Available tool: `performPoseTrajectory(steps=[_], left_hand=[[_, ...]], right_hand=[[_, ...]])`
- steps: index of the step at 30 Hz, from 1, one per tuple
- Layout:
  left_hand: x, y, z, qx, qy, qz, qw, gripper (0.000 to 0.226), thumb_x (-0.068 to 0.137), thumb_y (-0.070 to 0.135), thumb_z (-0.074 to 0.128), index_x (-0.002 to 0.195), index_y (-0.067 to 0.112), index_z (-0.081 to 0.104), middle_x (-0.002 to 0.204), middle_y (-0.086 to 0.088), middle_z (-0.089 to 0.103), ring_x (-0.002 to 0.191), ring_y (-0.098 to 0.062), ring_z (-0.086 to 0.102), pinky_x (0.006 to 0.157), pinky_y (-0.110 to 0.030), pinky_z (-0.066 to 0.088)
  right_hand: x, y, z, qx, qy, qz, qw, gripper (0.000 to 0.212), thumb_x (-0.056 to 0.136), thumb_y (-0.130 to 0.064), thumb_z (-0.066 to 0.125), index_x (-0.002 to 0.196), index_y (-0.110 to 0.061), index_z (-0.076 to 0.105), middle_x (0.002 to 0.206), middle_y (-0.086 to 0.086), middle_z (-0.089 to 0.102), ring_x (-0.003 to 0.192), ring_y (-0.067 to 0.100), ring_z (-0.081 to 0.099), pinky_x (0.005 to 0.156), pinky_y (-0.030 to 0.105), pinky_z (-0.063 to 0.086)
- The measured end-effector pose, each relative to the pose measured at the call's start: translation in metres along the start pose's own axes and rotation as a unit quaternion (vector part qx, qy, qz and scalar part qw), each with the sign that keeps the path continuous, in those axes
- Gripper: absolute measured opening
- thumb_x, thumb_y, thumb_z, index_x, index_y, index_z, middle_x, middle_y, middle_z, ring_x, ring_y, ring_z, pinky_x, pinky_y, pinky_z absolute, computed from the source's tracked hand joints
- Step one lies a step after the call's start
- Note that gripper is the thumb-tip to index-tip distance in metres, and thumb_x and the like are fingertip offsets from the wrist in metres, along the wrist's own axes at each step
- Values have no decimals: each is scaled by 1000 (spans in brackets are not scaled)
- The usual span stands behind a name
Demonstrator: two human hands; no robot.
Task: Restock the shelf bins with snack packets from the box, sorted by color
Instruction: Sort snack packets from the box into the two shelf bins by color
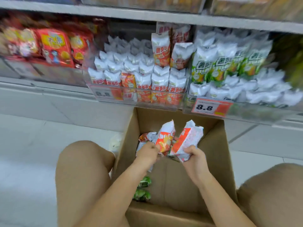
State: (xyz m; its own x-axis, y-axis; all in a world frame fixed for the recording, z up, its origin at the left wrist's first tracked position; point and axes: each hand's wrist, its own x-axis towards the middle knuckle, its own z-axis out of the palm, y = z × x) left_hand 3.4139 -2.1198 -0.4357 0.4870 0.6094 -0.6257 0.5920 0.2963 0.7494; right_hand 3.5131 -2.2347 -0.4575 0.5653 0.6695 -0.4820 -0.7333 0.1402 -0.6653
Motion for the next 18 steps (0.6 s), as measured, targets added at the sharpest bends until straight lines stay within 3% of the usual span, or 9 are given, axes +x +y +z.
performPoseTrajectory(steps=[3, 6, 9, 11, 13, 15, 18], left_hand=[[-32, -2, -9, 12, -35, 76, 996, 18, 99, 26, 48, 84, 17, 50, 101, -11, 61, 90, -19, 60, 99, -46, 47], [-57, 3, -22, -82, -126, 99, 984, 18, 102, 20, 43, 95, 6, 52, 108, -4, 63, 94, -9, 66, 101, -36, 48], [-71, 11, -34, -123, -153, 122, 973, 13, 98, 10, 49, 112, 8, 49, 117, -14, 65, 102, -17, 66, 93, -29, 53], [-78, 23, -37, -137, -140, 151, 969, 45, 94, -3, 50, 128, 25, 37, 111, -10, 68, 93, -20, 66, 80, -27, 56], [-83, 36, -37, -125, -131, 191, 965, 57, 93, -5, 47, 133, 34, 38, 106, -3, 71, 90, -21, 66, 83, -40, 55], [-87, 42, -37, -129, -140, 203, 960, 49, 91, 8, 50, 132, 34, 49, 110, -1, 71, 98, -28, 66, 93, -54, 48], [-91, 47, -38, -152, -136, 180, 962, 38, 88, 24, 58, 126, 27, 57, 115, -2, 69, 108, -29, 64, 97, -56, 45]], right_hand=[[-32, -15, 5, -59, -27, -4, 998, 60, 46, -14, 66, 104, -4, 56, 97, 13, 62, 88, 26, 54, 77, 36, 41], [-53, -22, 15, -54, -57, -26, 997, 60, 42, -22, 66, 99, -6, 62, 91, 10, 64, 90, 29, 49, 77, 37, 36], [-64, -33, 26, -44, -85, -36, 995, 60, 39, -19, 70, 97, -4, 64, 96, 15, 62, 96, 33, 42, 81, 41, 33], [-69, -38, 36, -73, -99, -45, 991, 72, 39, -19, 70, 108, -1, 59, 101, 18, 62, 96, 35, 43, 86, 45, 35], [-73, -41, 46, -107, -107, -57, 987, 72, 43, -20, 66, 112, -2, 58, 103, 20, 61, 94, 37, 43, 86, 46, 36], [-74, -44, 52, -133, -123, -66, 981, 73, 45, -21, 65, 115, -4, 58, 104, 16, 66, 95, 34, 50, 87, 45, 38], [-80, -49, 56, -162, -166, -64, 971, 77, 48, -23, 65, 122, -4, 55, 106, 12, 70, 94, 26, 62, 80, 36, 50]])
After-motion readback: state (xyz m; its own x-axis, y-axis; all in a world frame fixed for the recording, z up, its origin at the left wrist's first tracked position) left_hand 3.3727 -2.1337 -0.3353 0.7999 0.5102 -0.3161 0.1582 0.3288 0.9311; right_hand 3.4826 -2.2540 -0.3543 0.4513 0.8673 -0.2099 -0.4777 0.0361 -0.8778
